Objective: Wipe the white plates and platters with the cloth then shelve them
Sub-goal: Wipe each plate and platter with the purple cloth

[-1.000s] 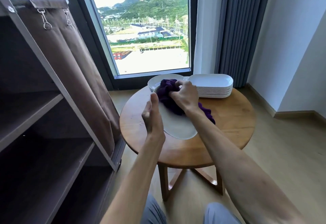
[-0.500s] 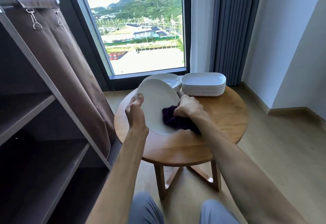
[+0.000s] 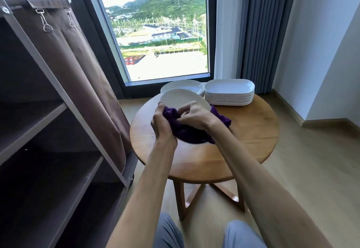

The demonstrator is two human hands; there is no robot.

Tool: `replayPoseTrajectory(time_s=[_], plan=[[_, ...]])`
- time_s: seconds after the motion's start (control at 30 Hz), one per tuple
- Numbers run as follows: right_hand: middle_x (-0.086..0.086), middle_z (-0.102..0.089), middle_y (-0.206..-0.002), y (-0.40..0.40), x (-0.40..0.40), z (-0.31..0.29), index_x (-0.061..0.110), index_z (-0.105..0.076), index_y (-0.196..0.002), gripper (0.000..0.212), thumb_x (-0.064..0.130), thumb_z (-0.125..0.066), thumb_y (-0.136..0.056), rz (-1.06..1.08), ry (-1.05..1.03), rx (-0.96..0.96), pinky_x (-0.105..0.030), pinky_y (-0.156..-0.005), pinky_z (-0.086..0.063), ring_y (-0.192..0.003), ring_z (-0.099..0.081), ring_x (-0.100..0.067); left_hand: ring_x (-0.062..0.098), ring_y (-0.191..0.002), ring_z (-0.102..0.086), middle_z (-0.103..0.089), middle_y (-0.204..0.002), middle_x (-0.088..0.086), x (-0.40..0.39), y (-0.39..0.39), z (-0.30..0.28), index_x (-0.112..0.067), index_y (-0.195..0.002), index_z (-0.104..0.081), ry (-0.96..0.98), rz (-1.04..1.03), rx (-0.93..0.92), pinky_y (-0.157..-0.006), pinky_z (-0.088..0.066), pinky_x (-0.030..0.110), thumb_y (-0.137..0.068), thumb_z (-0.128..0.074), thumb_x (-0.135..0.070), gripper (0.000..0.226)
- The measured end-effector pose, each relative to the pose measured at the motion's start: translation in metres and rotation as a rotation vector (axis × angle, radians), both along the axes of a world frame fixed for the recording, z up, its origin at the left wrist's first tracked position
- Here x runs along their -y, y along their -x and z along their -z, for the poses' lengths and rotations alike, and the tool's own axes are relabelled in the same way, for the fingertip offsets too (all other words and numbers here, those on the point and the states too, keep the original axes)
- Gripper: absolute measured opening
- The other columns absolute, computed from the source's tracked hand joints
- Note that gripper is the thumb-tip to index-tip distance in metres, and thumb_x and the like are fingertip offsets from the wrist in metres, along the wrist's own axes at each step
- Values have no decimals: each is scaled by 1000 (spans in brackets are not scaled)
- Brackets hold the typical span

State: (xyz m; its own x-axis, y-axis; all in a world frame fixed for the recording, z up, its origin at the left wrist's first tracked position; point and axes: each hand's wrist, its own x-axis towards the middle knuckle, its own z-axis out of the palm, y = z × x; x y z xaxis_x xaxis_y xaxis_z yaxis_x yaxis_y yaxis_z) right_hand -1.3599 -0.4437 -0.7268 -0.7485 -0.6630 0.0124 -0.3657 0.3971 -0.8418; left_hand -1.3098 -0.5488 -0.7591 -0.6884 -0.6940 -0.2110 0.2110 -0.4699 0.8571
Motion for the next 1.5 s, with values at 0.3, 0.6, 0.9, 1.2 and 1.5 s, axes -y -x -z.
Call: replayPoseTrajectory(time_s=[0.3, 0.6, 0.9, 1.2, 1.5], plan=[[-8, -63, -103, 31, -29, 13, 17, -61, -104, 31, 23, -75, -76, 391, -546, -122, -34, -85, -53, -105, -65, -30, 23, -98, -72, -77, -83, -17, 6, -8, 11, -28, -98, -72, 148, 28, 26, -80, -62, 43, -96, -64, -41, 16], [-9, -68, -68, 22, 5, 3, 8, -72, -76, 10, 17, -73, -74, 338, 99, -231, -27, -53, -40, -63, -58, -17, 19, -95, -73, -76, -104, 2, -21, -3, 6, -25, -96, -74, 102, 64, 86, -77, -60, 35, -90, -48, -79, 60], [-1, -70, -76, 16, -4, 9, 19, -77, -82, 9, 18, -71, -75, -85, -369, -39, -31, -66, -55, -77, -68, -21, 30, -82, -70, -71, -91, 8, 3, -4, 5, -10, -93, -69, 45, -39, 71, -81, -60, 45, -89, -66, -17, 9], [-8, -65, -68, 51, -56, 15, 8, -65, -67, 4, 10, -67, -70, 643, -56, -123, -28, -54, -38, -71, -63, -28, 28, -103, -69, -74, -111, 7, 42, -25, 3, -16, -114, -71, 27, -321, -6, -83, -58, 40, -95, -58, -22, 24], [-8, -70, -89, 30, -31, -25, 15, -59, -77, 26, 22, -83, -73, 564, 482, 33, -42, -83, -57, -87, -69, -27, 33, -113, -67, -73, -121, 9, 38, -26, 10, -17, -122, -70, 3, -301, -88, -98, -56, 50, -101, -54, -34, 31]])
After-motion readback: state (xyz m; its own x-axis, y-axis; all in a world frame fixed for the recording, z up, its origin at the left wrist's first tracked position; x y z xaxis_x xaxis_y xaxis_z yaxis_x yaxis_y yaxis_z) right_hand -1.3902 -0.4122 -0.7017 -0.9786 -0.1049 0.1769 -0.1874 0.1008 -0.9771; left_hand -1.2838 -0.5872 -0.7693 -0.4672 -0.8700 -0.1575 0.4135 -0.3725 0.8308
